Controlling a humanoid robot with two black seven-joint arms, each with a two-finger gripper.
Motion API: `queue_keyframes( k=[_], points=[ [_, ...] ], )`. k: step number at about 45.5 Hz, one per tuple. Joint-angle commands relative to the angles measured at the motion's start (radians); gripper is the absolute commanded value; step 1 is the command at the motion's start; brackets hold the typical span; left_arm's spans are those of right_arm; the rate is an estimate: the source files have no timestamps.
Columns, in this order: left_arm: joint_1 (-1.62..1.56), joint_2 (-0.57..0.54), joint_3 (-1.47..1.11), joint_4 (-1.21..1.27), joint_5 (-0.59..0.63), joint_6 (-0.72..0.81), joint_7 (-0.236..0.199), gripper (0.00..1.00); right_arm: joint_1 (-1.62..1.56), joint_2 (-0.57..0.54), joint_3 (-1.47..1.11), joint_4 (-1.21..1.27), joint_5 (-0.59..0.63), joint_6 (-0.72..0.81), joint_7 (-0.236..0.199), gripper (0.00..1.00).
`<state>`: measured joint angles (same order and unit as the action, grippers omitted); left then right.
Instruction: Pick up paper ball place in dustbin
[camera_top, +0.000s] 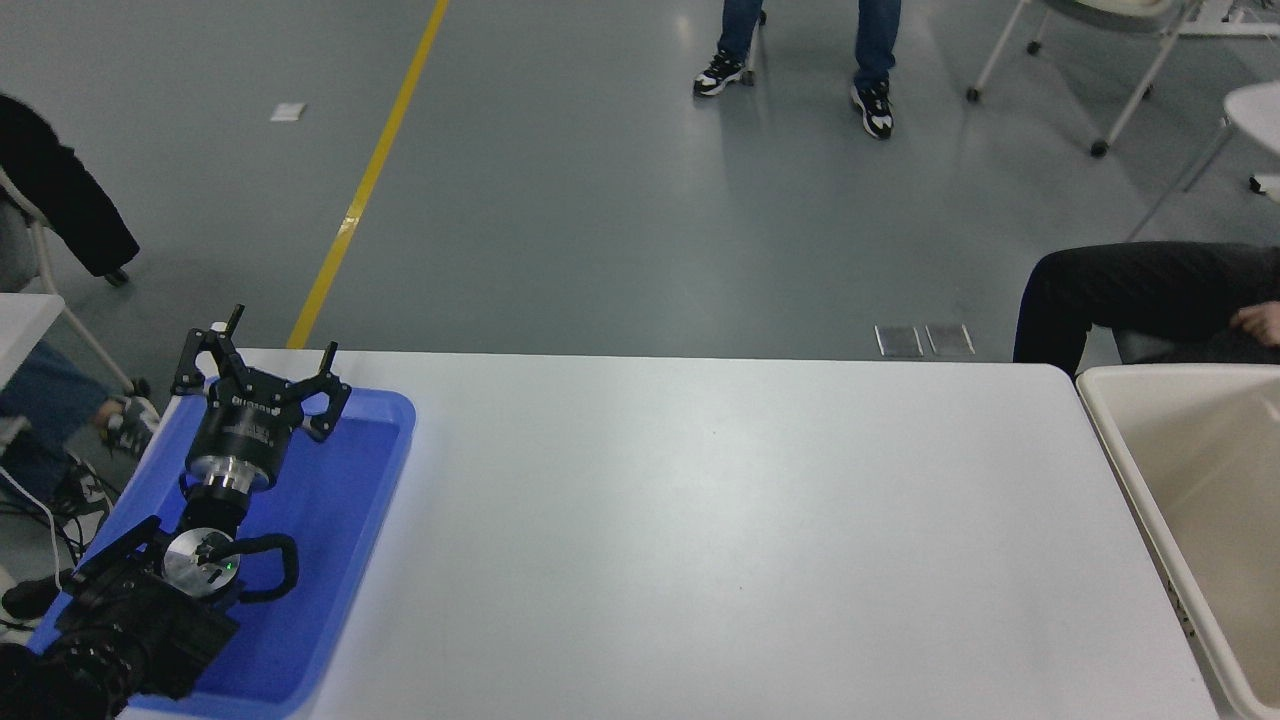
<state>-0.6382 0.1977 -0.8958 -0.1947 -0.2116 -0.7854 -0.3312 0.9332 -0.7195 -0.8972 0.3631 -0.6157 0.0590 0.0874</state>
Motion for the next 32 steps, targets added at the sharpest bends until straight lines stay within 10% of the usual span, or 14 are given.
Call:
queue_keyframes(
  k=[1,10,22,32],
  points=[
    [0.0,0.0,0.0,0.0,0.0,0.0,0.0,1.0,-0.158,0.094,0.07,-0.119,0.116,-0.036,-0.005,0.0],
    [0.0,0.0,0.0,0.0,0.0,0.0,0.0,1.0,-0.197,0.121,0.139,-0.119,0.116,-0.051,-0.005,0.01],
    [0.0,-0.001,0.0,0.0,0.0,0.0,0.0,1.0,-0.198,0.123,0.188,-0.118,0.119,-0.057,-0.005,0.99],
    [0.0,0.0,0.0,0.0,0.0,0.0,0.0,1.0,-0.194,0.12,0.19,-0.108,0.119,-0.053,-0.005,1.0]
  ],
)
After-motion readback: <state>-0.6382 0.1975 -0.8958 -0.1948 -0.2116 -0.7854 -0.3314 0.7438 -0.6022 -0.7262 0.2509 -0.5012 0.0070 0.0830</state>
